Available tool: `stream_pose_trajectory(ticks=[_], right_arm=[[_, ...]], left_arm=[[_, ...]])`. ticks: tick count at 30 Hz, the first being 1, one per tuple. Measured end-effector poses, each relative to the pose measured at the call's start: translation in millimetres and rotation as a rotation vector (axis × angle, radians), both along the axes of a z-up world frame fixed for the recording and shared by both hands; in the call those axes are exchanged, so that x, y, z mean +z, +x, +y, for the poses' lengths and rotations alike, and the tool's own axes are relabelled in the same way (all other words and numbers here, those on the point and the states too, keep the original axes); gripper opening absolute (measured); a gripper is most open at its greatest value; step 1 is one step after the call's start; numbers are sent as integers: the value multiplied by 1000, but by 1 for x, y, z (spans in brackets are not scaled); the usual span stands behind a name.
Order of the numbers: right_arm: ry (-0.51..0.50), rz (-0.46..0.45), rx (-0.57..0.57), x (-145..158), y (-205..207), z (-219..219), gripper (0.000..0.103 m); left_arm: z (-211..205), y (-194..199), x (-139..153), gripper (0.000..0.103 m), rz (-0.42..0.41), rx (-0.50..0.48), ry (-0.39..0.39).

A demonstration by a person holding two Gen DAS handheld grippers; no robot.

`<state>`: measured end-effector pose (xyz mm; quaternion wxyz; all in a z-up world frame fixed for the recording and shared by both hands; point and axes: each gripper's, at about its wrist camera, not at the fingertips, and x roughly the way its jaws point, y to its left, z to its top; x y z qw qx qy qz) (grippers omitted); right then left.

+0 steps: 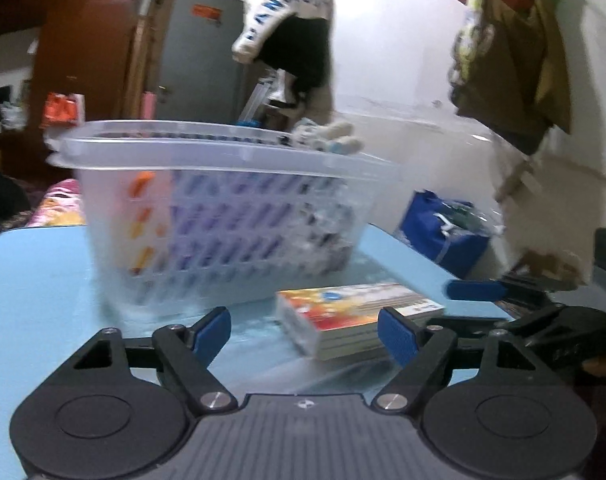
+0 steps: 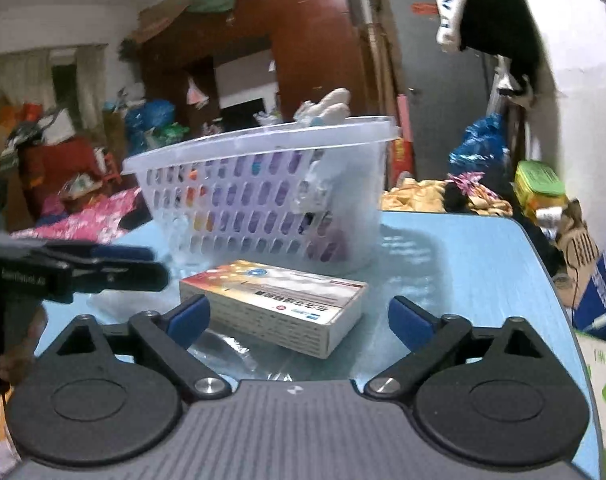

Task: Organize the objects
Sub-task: 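Close both grippers on the white medicine box on the table, then lift the medicine box with both grippers over the basket and release it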

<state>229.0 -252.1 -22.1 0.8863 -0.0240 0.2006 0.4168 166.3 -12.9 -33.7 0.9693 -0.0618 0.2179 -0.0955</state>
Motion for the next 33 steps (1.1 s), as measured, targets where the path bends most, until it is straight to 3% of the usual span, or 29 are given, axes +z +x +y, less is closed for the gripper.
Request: stream_pose_trajectory(ticks=[2, 4, 9, 10, 16, 20, 33], right_arm=[[-21, -2, 34, -2, 1, 2, 87], [-38, 14, 54, -5, 5, 4, 82], [-9, 61, 107, -9, 12, -2, 72], [-9, 66, 108, -9, 13, -2, 67], [21, 87, 102, -10, 16, -8, 62], [12, 60, 68, -10, 13, -8, 48], [9, -16, 57, -9, -1, -9, 45]], left_arm=[[-6, 8, -4, 76, 20, -17, 22], [-9, 13, -10, 64, 46, -39, 34], [-20, 22, -13, 57, 54, -57, 68], [-23, 24, -14, 50, 61, -59, 76], [-25, 26, -16, 46, 62, -57, 71], [-29, 23, -15, 45, 44, -47, 98], [-35, 2, -13, 40, -34, -23, 116]])
